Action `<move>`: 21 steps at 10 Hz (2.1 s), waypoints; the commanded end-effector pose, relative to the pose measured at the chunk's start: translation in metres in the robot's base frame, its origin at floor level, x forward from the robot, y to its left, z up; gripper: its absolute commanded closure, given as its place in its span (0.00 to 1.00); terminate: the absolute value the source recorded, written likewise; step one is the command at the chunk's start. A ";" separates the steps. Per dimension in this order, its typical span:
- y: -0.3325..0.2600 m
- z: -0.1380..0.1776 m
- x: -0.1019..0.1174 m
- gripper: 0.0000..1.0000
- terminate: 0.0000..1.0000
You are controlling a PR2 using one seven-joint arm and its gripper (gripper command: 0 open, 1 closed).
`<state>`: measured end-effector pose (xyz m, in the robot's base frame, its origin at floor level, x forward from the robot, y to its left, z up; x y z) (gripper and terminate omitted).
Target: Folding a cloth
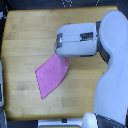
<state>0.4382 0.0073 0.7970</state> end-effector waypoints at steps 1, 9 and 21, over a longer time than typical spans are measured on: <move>0.050 0.019 -0.037 1.00 0.00; 0.136 0.005 -0.059 1.00 0.00; 0.157 -0.003 -0.074 1.00 0.00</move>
<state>0.3647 0.1587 0.8009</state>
